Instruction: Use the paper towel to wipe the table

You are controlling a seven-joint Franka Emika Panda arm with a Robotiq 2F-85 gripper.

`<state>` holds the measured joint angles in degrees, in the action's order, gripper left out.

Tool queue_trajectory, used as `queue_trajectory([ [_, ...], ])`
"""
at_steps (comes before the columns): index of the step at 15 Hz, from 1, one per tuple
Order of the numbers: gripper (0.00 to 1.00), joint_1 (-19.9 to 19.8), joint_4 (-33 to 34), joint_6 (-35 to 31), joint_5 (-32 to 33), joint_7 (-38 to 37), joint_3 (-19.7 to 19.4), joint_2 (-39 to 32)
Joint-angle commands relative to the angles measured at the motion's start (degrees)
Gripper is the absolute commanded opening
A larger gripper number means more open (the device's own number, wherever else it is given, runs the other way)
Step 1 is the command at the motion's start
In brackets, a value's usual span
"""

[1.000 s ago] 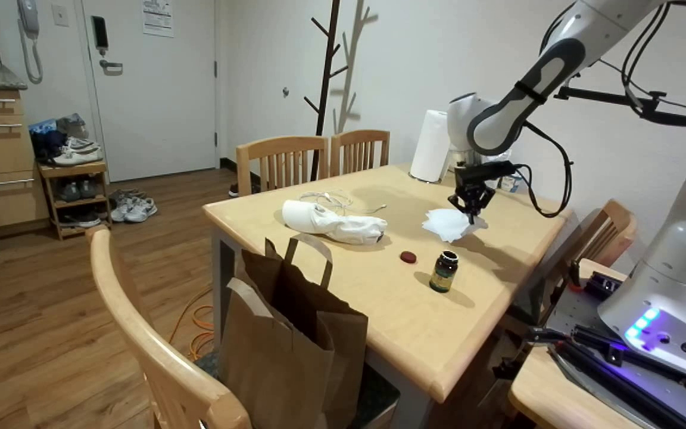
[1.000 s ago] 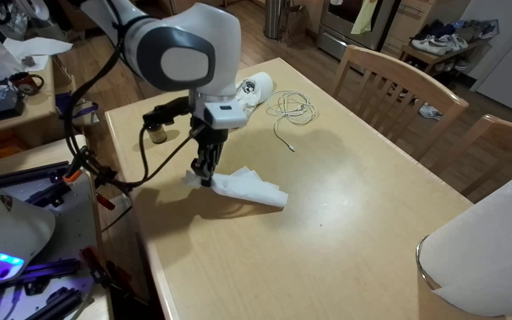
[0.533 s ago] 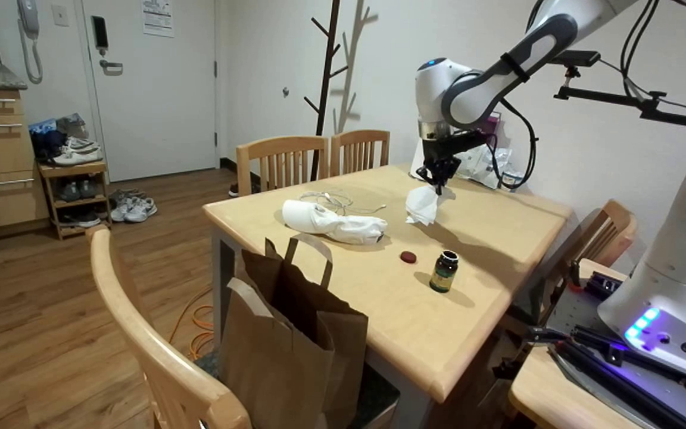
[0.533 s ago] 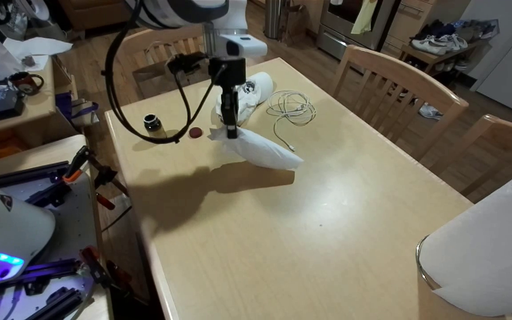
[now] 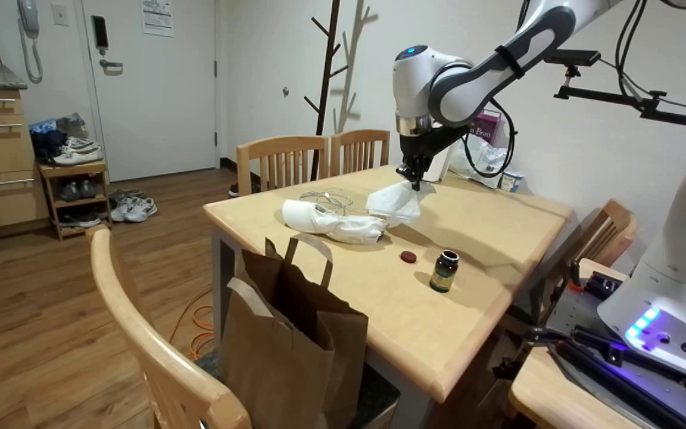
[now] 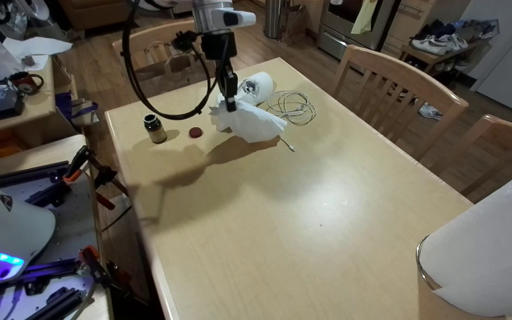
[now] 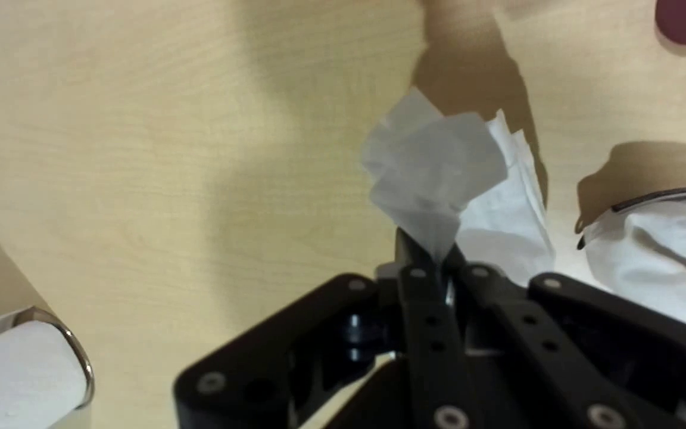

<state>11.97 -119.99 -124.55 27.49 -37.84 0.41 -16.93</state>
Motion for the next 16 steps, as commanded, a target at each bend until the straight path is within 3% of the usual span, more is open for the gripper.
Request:
queue_trajectory([
  [1,0.07,-0.1,-0.7,0.2,0.8,5.5,0.6,-0.7],
  [5,0.07,-2.1,-4.1,2.4,-1.0,5.8,-1.9,-2.6],
  [9,0.07,-2.6,-4.2,7.2,1.9,-1.7,-7.0,-6.7],
  [16,0.07,-2.4,-0.2,9.8,3.2,-12.5,-12.0,-14.0],
])
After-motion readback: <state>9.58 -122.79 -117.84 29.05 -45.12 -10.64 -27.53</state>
